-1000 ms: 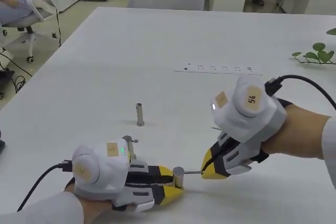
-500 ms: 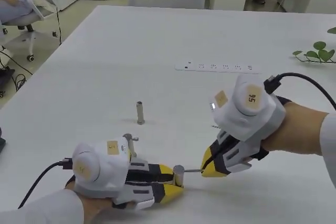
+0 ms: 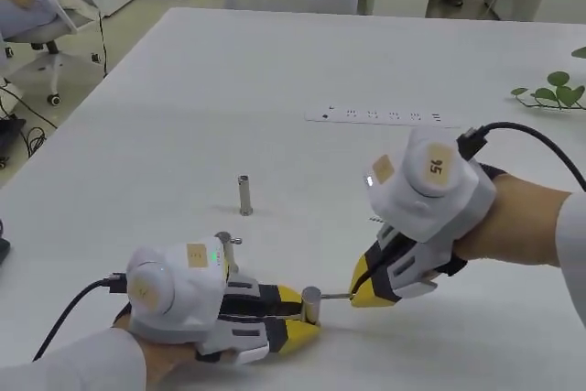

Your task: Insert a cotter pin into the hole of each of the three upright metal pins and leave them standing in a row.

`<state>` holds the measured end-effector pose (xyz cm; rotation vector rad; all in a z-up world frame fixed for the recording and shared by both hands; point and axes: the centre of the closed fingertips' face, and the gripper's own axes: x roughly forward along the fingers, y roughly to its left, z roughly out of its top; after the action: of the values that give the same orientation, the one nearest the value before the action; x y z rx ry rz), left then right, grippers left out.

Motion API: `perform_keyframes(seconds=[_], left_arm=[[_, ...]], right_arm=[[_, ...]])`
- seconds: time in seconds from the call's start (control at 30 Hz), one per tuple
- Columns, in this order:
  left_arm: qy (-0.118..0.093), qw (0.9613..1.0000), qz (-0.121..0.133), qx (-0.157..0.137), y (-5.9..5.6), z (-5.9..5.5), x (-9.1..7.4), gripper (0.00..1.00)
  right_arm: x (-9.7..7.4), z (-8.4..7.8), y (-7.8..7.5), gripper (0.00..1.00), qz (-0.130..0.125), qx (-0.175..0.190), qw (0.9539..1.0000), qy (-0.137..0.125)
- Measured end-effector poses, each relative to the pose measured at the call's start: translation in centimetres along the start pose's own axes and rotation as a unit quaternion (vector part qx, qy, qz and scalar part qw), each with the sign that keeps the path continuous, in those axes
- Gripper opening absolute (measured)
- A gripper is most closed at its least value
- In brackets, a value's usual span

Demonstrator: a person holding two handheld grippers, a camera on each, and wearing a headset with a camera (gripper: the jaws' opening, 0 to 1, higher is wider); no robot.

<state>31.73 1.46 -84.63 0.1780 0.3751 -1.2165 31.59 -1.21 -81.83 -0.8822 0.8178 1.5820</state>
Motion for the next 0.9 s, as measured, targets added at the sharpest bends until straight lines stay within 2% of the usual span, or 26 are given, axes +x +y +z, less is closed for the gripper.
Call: perform_keyframes(seconds=[0.9], left_arm=[[0.0,1.0,0.0,0.0,0.0,0.1,-0.1,0.1]], right_arm=[[1.0,1.9,0.1,0.03,0.007,-0.015,0.9999,0.001]])
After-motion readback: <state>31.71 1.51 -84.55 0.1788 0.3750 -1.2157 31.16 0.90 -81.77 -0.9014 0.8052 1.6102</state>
